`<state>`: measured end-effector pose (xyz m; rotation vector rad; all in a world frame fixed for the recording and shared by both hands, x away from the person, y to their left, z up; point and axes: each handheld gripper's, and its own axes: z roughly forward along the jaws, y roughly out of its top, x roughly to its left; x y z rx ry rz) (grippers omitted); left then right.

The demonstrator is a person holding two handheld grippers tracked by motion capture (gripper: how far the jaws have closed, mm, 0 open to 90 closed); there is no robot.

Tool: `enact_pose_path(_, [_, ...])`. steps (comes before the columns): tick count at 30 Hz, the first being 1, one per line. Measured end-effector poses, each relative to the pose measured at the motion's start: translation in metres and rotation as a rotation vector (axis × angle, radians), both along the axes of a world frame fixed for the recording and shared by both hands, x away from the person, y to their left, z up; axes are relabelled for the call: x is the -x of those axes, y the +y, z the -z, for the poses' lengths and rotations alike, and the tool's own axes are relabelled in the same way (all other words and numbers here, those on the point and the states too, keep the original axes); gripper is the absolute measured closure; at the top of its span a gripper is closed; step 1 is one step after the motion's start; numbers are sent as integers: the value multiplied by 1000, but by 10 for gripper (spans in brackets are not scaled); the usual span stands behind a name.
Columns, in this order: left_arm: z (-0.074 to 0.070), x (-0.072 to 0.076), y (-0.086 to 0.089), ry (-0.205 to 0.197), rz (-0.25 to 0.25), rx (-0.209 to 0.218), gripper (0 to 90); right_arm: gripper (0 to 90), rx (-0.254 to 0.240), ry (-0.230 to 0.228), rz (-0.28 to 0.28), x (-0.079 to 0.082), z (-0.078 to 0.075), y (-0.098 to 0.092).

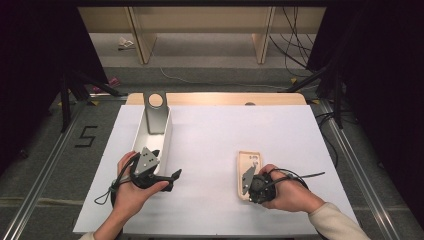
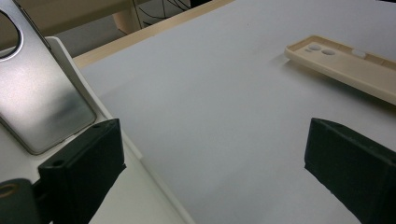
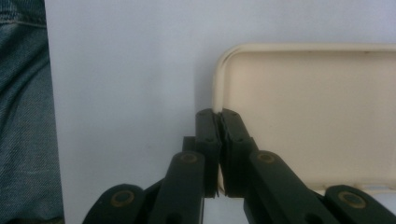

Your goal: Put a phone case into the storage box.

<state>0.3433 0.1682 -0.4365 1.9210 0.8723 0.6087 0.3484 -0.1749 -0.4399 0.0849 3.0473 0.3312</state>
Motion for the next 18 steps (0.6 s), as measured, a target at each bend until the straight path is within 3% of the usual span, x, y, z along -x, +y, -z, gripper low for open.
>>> enact_pose_path(12, [0,0,0,0,-1,-1,42,877,-87,-45,20,-1,-6,-1])
enact_pose_path(18, [0,0,0,-2,-2,0,45,878,-179,-98,11,0,-8,0])
